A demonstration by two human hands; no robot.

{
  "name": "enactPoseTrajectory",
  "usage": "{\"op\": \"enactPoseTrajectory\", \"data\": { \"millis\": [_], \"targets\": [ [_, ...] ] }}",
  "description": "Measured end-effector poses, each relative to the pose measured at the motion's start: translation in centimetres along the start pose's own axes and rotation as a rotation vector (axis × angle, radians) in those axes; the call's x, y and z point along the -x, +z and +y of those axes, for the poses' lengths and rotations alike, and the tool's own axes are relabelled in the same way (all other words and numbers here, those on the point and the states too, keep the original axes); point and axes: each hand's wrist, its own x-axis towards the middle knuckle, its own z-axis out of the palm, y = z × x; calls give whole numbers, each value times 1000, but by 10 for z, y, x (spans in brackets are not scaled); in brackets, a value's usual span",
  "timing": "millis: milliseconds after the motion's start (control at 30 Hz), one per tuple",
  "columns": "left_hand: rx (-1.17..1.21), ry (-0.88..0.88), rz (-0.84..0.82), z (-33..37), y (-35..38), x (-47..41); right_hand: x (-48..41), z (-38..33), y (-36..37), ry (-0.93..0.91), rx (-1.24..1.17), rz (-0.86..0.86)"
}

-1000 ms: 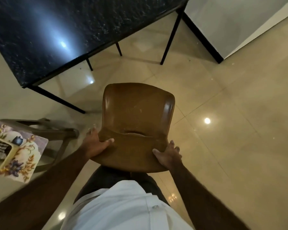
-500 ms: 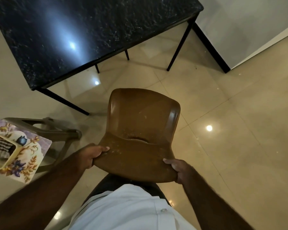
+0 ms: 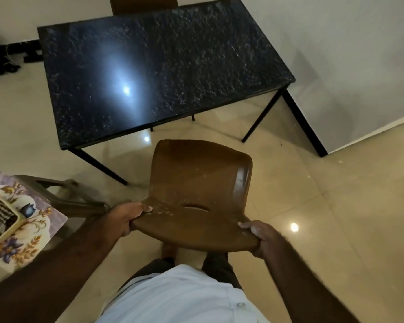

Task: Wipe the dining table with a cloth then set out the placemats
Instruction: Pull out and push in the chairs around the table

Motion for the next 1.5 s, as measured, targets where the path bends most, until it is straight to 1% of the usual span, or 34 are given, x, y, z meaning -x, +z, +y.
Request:
{"op": "enactPoseTrajectory", "data": {
  "millis": [100,200,300,333,433,567,767,933,1000,1233,1367,1500],
  "targets": [
    [94,4,38,21,30,4,-26,-58,-26,-13,64,-3],
    [170,-7,59,33,53,5,-39,-103,-43,-67,142,-31],
    [265,-4,76,53,85,8,-57,-151,-72,-207,167,-78],
    [291,-4,82,58,93,7,-60,-165,-76,-226,175,-84],
    [350,-7,108,74,113,0,-68,-210,-80,-160,271,-80],
    [384,-34,131,94,126,-25,-76,-265,-74,-151,389,-60],
    [401,-51,153,136,129,-54,-76,-327,-48,-138,497,-66],
    [426,-56,170,152,125,-71,-79,-355,-33,-132,469,-125],
    [435,-52,177,158,122,-76,-80,-365,-27,-134,433,-133],
    [488,-45,196,189,114,-88,-86,-406,-9,-135,429,-168],
    [509,-37,215,201,109,-97,-99,-417,-1,-125,408,-215],
    [494,-45,221,209,105,-100,-108,-423,5,-123,424,-216]
  ]
}}
